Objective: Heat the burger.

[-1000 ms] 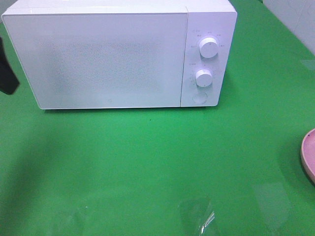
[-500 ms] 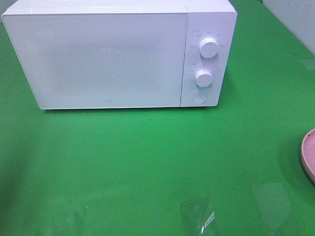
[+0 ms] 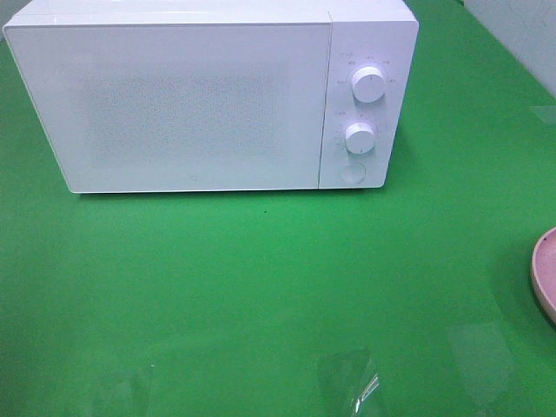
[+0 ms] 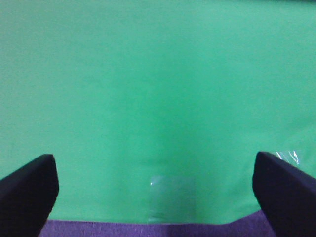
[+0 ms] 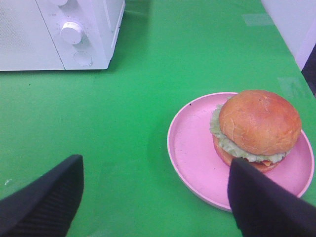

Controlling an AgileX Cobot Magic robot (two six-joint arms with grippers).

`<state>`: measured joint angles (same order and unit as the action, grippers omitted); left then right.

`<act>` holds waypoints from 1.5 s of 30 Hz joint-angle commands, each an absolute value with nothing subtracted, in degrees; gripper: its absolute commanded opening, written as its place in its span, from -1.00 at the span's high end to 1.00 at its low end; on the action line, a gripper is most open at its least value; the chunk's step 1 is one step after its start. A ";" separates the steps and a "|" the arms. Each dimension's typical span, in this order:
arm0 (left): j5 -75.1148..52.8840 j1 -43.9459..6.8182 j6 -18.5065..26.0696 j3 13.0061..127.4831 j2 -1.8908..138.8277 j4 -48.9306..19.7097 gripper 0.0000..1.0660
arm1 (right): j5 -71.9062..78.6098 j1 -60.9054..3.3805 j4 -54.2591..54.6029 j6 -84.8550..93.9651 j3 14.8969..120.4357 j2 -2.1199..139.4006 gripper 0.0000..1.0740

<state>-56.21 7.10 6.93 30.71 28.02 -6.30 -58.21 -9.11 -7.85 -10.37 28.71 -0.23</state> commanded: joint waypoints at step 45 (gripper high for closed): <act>-59.47 7.28 5.84 28.59 -1.55 -7.05 -0.88 | -57.64 -8.94 -8.08 -10.08 28.71 -1.78 -0.41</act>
